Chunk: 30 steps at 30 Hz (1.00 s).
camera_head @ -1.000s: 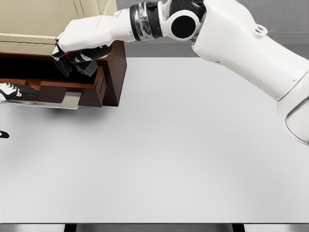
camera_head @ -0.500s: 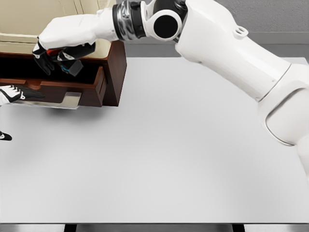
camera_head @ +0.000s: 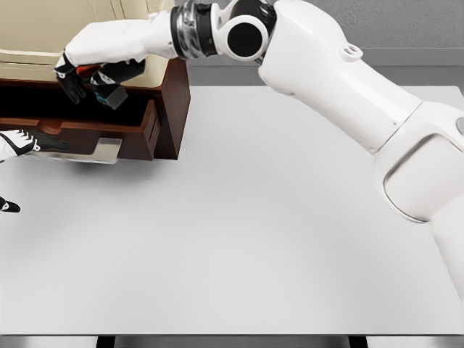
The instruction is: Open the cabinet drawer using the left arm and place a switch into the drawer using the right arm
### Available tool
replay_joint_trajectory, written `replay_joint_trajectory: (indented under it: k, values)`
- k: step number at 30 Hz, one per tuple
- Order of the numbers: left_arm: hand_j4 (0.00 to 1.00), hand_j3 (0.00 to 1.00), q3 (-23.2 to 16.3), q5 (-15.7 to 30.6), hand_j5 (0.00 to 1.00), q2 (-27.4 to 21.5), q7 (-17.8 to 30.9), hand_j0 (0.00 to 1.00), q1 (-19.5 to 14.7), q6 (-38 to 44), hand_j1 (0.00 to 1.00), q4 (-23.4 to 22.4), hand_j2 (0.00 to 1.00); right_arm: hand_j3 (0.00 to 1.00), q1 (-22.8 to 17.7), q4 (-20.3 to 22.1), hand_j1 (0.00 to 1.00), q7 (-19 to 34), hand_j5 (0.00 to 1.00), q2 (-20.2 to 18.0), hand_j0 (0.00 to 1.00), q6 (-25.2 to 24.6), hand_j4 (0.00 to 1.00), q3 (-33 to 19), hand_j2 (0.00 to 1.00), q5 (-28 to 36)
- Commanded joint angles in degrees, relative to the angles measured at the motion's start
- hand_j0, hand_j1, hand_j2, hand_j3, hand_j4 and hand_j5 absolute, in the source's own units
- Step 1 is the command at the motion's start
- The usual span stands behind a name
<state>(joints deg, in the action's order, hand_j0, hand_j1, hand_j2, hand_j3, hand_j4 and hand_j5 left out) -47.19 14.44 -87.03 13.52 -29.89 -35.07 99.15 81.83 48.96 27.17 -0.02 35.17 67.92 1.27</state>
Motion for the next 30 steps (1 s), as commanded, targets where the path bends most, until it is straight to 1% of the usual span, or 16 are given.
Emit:
replay_joint_trajectory:
  k: [1,5,13,14,16,19,22,27,28,29,30]
  values:
    - [1.0,1.0,0.08,0.41,1.0,-0.07,0.01,1.0,0.0,0.07,1.0,-0.01,1.0,0.41,0.0,-1.06,0.41,-0.01,0.41,0.02,0.41,-0.17,0.41,-0.16,0.41,0.31]
    - [1.0,1.0,-0.01,0.32,1.0,-0.07,0.01,1.0,0.0,0.07,1.0,-0.01,1.0,0.41,0.0,-2.81,0.41,1.04,0.41,0.02,0.41,-0.17,0.41,-0.33,0.41,0.31]
    - [1.0,1.0,0.08,0.32,1.0,-0.07,0.01,1.0,0.35,0.07,1.0,0.17,1.0,0.41,0.0,-3.25,0.41,1.57,0.41,0.02,0.41,-0.17,0.41,-0.77,0.41,0.22]
    - [1.0,1.0,0.08,0.32,1.0,-0.07,0.01,1.0,0.35,0.07,1.0,0.17,1.0,0.42,0.0,-3.25,0.42,1.66,0.42,0.02,0.42,-0.17,0.42,-0.77,0.42,0.22]
    - [1.0,1.0,0.08,0.32,1.0,-0.07,0.01,1.0,0.35,0.07,1.0,0.17,1.0,0.49,0.0,-3.25,0.49,1.66,0.49,0.02,0.49,-0.17,0.49,-0.77,0.49,0.22]
    - [1.0,1.0,0.08,0.32,1.0,-0.07,0.01,1.0,0.35,0.07,1.0,0.17,1.0,0.63,0.0,-3.25,0.63,1.66,0.63,0.02,0.63,-0.17,0.63,-0.77,0.63,0.31]
    - [1.0,1.0,0.08,0.32,1.0,-0.07,0.01,1.0,0.35,0.07,1.0,0.26,1.0,0.67,0.0,-3.34,0.67,1.66,0.67,0.02,0.67,-0.17,0.67,-0.77,0.67,0.31]
    - [1.0,1.0,-0.01,0.32,1.0,-0.07,0.01,1.0,0.35,0.07,1.0,0.26,1.0,0.79,0.0,-3.69,0.79,1.66,0.79,0.02,0.79,-0.17,0.79,-0.77,0.79,0.22]
    - [1.0,1.0,0.08,0.32,1.0,-0.07,0.01,1.0,0.35,0.07,1.0,0.26,1.0,0.8,0.0,-3.69,0.8,1.66,0.8,0.02,0.8,-0.17,0.8,-0.77,0.8,0.31]
    - [1.0,1.0,0.08,0.32,1.0,-0.07,0.01,1.0,0.44,0.07,1.0,0.26,1.0,0.84,0.0,-3.69,0.84,1.66,0.84,0.02,0.84,-0.17,0.84,-0.77,0.84,0.22]
    - [1.0,1.0,-0.01,0.32,1.0,-0.07,0.01,1.0,0.44,0.07,1.0,0.26,1.0,0.85,0.0,-3.78,0.85,1.66,0.85,0.02,0.85,-0.17,0.85,-0.77,0.85,0.22]
